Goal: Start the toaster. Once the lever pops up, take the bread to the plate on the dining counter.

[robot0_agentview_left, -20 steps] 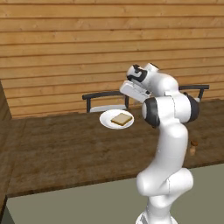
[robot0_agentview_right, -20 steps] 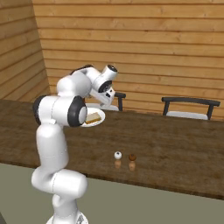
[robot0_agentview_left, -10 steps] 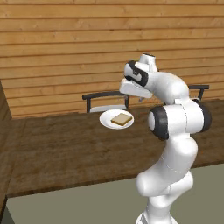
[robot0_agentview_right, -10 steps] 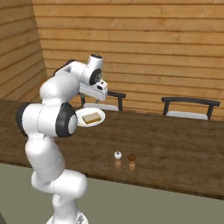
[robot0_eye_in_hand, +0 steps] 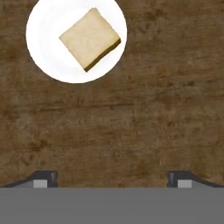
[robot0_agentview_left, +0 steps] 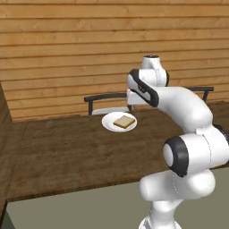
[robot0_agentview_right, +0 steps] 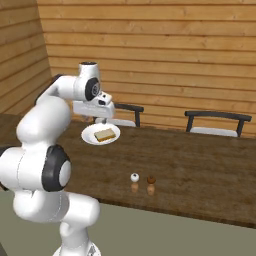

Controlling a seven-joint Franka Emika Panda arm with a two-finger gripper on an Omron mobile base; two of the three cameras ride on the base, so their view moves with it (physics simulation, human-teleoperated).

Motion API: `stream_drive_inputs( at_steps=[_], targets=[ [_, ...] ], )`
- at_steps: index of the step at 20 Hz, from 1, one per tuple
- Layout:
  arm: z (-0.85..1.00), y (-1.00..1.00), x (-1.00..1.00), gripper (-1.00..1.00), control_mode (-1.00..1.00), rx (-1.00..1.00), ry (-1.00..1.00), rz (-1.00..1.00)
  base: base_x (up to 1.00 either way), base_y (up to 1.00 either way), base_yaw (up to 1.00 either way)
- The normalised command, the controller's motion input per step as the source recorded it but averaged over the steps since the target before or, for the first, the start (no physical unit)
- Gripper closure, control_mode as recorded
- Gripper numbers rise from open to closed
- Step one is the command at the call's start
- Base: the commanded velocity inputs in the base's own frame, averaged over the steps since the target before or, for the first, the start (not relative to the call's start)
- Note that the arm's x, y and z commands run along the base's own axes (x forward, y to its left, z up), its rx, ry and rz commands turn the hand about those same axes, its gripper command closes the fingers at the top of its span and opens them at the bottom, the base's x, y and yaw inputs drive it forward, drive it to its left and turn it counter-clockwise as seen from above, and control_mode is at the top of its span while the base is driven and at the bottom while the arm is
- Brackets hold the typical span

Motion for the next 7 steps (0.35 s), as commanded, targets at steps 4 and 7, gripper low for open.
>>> stream_drive_inputs(
  at_steps=[4, 7],
  targets=[
    [0.48, -0.52, -0.70, -1.00, -1.00, -0.03, 0.01, 0.00, 0.00, 0.00, 0.00],
    [0.42, -0.67, -0.51, -1.00, -1.00, 0.00, 0.02, 0.00, 0.00, 0.00, 0.00]
  ],
)
